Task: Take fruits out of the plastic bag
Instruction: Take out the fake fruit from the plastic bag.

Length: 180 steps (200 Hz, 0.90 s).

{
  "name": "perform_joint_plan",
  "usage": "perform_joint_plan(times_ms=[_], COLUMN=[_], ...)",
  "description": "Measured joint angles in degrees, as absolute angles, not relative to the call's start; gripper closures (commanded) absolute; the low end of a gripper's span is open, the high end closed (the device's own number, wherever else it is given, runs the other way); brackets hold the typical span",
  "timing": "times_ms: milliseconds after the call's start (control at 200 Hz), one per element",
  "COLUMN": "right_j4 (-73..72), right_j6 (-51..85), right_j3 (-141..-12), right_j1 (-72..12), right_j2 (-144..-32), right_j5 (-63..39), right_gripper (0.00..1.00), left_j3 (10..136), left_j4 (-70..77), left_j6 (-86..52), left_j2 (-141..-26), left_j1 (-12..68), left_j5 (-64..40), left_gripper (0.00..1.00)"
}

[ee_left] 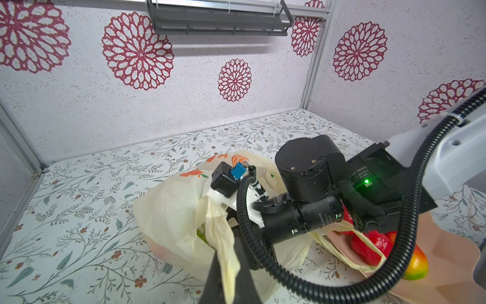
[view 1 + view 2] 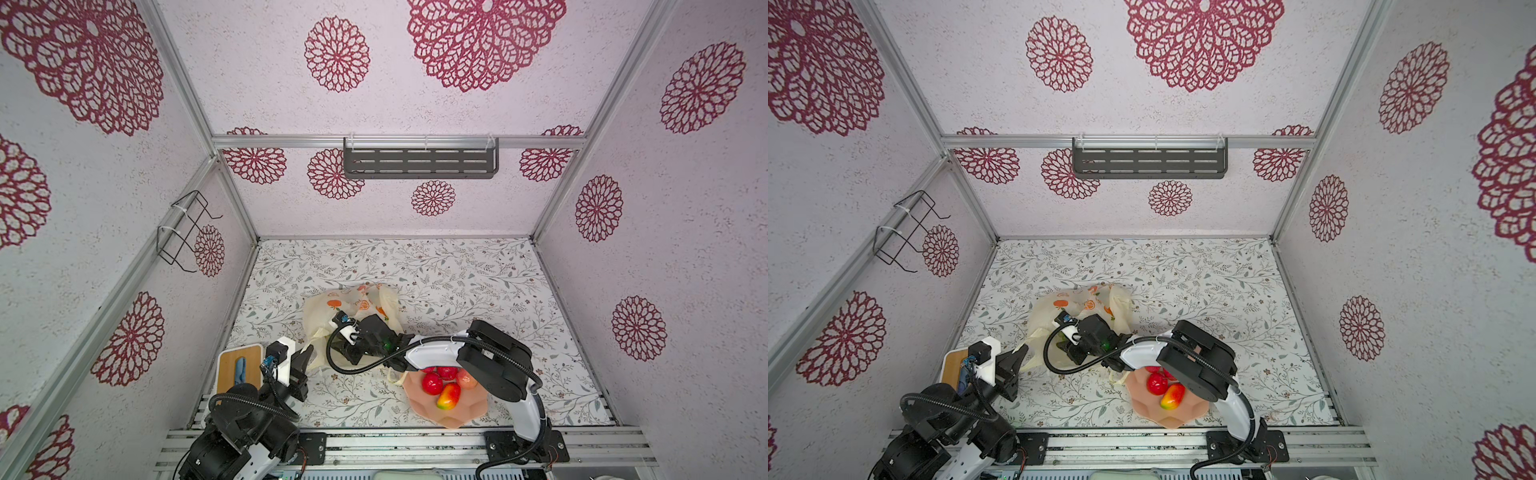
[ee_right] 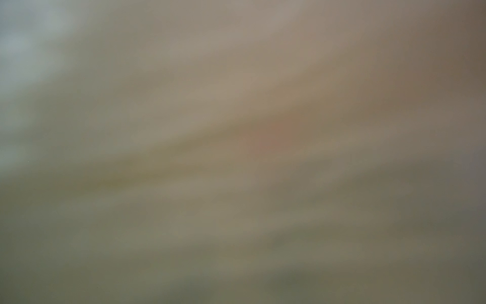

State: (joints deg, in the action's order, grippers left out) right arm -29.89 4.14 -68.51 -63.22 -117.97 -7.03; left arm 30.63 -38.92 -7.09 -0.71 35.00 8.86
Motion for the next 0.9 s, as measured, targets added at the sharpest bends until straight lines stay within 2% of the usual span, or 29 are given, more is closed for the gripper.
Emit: perform_joint_plan(times_ms=[280,370,540,766,901], right_j4=[-34.3,-36.38,-37.58,-39.9,-45.01], right_j6=[2.28,1.13,-4.38,-12.64,-15.09], right_j3=[-58.33,-55.68,-55.48,-55.53,-52.9], right_j1=[-63.86,-64.47,-67.77,-74.76,-74.72], right_j2=[-114.65,-113.62,-113.56,-114.13,-114.06], right_j5=[-4.84,-3.27,2.04,12.45,15.94], right_gripper=[0.61,0.53,0.51,0.35,0.37], left_j3=[30.63,30.63,30.63,30.63,30.63], left_j4=[-38.98,-39.29,-39.35,-39.38,-39.35], left_j6=[-7.11,-7.14,-7.16,-7.42,-7.55], left_j2=[-0.71,-0.71,-0.71,-0.71,-0.71], left_j1=[35.0,35.0,35.0,35.0,35.0], left_j5=[9.58,9.82,10.22,11.2,11.4], left_gripper=[1.0,1.0,1.0,1.0,1.0])
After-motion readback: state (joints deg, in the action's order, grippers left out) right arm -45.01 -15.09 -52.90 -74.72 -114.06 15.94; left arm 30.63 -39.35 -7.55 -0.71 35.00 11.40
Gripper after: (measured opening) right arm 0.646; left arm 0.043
